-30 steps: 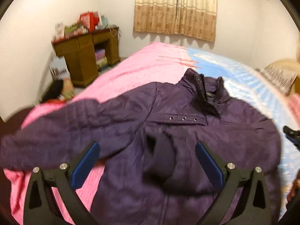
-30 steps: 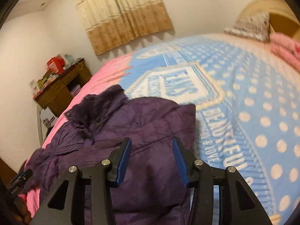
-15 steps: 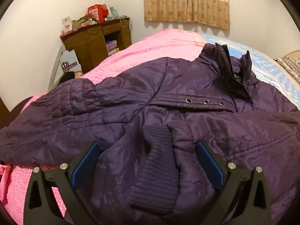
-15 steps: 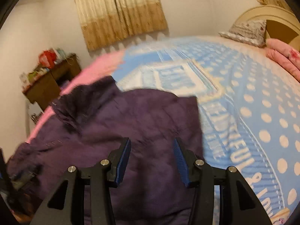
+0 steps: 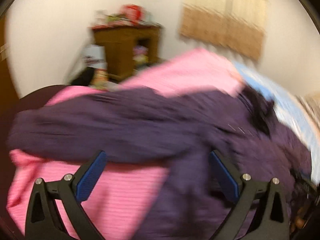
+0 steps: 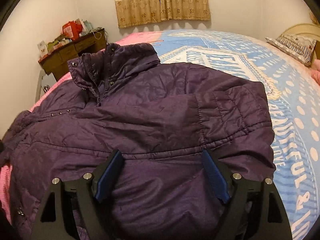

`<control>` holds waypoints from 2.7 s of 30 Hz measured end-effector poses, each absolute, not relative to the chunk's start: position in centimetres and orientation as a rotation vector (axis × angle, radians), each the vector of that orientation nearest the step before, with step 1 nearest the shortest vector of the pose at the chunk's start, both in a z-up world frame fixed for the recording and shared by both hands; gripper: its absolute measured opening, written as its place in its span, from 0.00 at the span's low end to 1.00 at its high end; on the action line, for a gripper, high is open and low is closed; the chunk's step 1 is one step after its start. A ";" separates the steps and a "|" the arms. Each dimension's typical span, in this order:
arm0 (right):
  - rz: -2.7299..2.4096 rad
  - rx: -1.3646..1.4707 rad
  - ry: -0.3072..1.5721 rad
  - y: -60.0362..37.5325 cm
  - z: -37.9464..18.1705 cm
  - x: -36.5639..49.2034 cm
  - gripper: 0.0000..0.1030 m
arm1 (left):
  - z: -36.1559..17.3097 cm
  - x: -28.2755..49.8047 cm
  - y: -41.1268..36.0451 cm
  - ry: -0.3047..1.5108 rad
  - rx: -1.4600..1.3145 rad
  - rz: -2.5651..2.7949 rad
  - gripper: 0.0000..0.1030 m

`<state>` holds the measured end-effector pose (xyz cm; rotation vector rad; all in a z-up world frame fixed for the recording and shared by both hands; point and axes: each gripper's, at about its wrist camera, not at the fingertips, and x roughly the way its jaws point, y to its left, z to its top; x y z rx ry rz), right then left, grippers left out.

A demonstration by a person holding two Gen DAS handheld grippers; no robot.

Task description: Fold large clothes

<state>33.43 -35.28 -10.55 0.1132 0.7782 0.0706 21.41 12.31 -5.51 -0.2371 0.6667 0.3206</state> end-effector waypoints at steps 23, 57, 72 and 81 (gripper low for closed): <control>0.093 0.149 0.760 -34.8 -10.5 32.5 0.82 | -11.7 13.5 36.1 0.517 -1.080 0.683 0.86; 0.119 0.206 0.733 -35.5 -10.6 32.2 0.82 | 3.5 26.1 -5.8 0.389 -0.020 -0.157 0.07; 0.138 0.261 0.721 -36.6 -10.7 32.0 0.83 | -3.1 20.0 -7.9 0.562 0.040 -0.321 0.73; 0.238 0.398 0.693 -36.7 -7.8 31.9 0.83 | -6.7 21.0 3.7 0.604 -0.185 0.050 0.72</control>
